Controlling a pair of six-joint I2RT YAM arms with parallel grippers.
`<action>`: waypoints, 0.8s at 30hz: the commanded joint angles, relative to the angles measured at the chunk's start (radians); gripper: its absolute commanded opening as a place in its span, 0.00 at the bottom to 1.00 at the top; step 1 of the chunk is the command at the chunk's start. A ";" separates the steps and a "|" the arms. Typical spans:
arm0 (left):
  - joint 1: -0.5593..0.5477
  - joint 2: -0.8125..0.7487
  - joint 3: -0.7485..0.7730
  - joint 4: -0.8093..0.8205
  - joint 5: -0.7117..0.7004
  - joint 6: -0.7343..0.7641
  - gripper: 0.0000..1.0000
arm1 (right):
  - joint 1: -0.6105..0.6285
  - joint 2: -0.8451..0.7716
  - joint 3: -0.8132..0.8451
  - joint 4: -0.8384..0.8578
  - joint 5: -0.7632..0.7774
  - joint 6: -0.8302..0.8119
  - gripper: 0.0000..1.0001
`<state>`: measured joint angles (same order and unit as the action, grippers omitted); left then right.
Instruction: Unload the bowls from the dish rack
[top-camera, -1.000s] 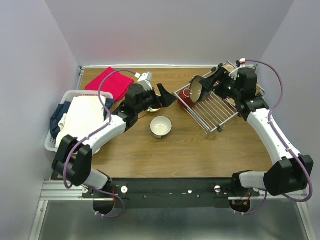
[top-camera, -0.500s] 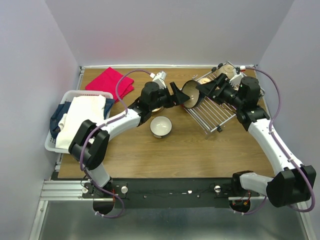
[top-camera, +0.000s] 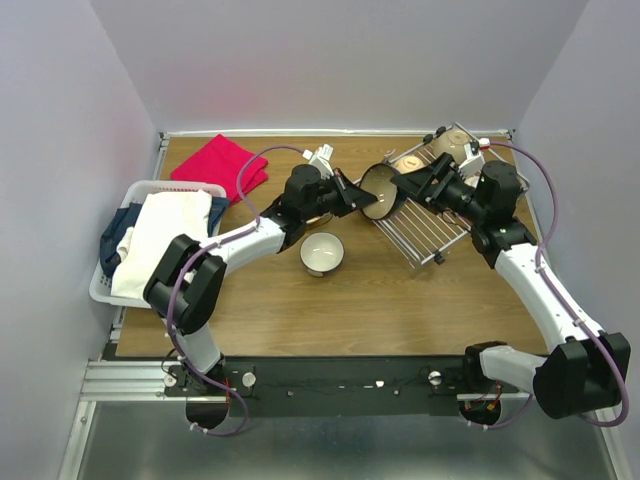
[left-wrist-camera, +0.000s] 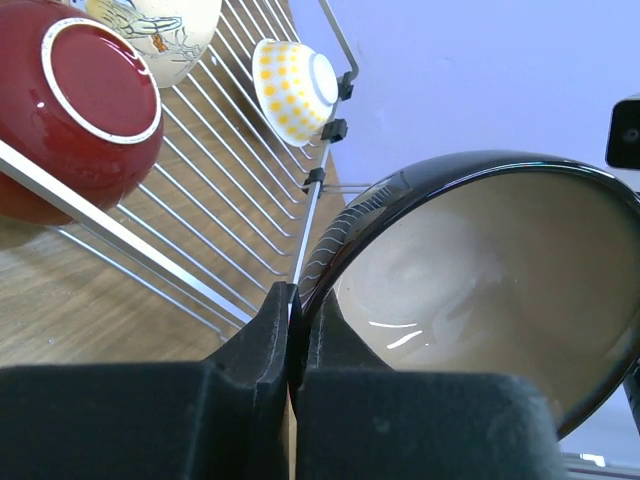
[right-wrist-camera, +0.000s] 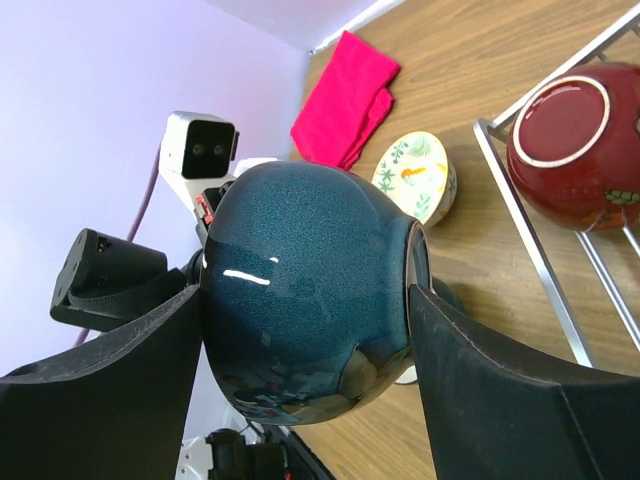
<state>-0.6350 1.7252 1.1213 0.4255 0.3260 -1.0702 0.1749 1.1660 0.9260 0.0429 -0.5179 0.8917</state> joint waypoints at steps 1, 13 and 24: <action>-0.011 -0.039 0.003 -0.027 -0.018 0.091 0.00 | 0.003 -0.051 0.007 0.083 -0.018 0.007 0.35; 0.021 -0.236 0.017 -0.367 -0.240 0.378 0.00 | 0.002 -0.063 0.076 -0.103 0.016 -0.178 0.96; 0.087 -0.489 -0.026 -0.852 -0.539 0.613 0.00 | 0.002 -0.052 0.155 -0.268 0.122 -0.370 1.00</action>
<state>-0.5854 1.3643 1.1141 -0.2546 -0.0536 -0.5545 0.1764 1.1225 1.0344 -0.1215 -0.4789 0.6338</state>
